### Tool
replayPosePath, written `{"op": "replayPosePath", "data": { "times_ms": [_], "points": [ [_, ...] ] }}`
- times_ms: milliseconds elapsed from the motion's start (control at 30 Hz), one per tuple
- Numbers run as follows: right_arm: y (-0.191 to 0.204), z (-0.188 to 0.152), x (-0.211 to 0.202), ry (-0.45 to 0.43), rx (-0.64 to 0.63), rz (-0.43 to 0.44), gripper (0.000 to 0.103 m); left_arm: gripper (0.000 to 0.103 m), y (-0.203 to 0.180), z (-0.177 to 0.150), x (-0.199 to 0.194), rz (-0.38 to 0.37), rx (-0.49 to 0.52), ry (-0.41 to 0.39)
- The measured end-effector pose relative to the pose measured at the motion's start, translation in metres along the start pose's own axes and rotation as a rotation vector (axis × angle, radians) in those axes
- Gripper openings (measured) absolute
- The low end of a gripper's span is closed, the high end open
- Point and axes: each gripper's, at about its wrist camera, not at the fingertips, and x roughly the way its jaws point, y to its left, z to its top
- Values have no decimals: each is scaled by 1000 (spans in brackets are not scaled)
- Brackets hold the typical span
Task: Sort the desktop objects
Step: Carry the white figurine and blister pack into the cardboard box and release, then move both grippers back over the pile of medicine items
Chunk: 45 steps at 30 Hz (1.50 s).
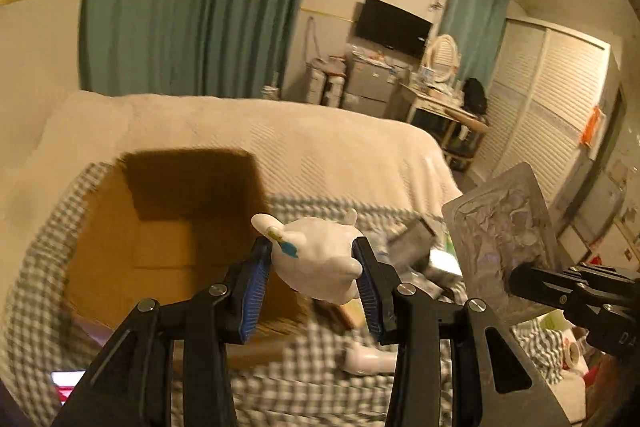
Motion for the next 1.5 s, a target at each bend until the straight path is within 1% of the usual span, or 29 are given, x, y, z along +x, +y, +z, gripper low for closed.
{"op": "replayPosePath", "data": {
  "times_ms": [167,267,367,467,567,700,767,800,833,867,900,933,967,1000,1100,1233,1400,1500],
  "points": [
    [44,39,32,12,-11,101,6,42,35,22,-3,69,-6,-13],
    [69,51,58,28,-32,124,6,42,58,25,7,104,-18,0],
    [88,60,94,63,-42,136,6,42,81,18,22,135,-38,28],
    [95,61,131,98,-20,142,6,42,98,4,41,155,-52,70],
    [92,58,162,133,24,155,6,42,114,-9,52,175,-63,95],
    [89,50,185,160,39,134,7,42,118,-18,57,175,-89,98],
    [85,51,192,162,54,129,7,43,114,-19,56,181,-83,98],
    [82,53,192,158,62,128,7,47,110,-19,55,194,-76,96],
    [79,54,192,152,74,117,13,52,107,-18,54,208,-69,94],
    [76,55,191,148,91,113,30,72,103,-17,52,226,-63,97],
    [75,56,188,139,108,122,39,94,99,-16,49,245,-58,100],
    [70,56,178,108,137,135,50,98,94,-15,45,256,-55,91],
    [65,56,172,88,153,141,54,99,87,-15,38,257,-51,57],
    [62,56,166,76,165,145,54,99,82,-15,33,253,-48,36],
    [48,56,140,51,175,120,54,99,64,-8,21,225,-47,37],
    [20,52,94,-4,188,67,54,99,30,-2,1,171,-38,5],
    [-16,38,25,-58,186,-60,54,99,-24,4,-16,103,-25,-6],
    [-36,26,-9,-81,203,-112,54,99,-60,0,-20,67,-3,-6]
  ]
}}
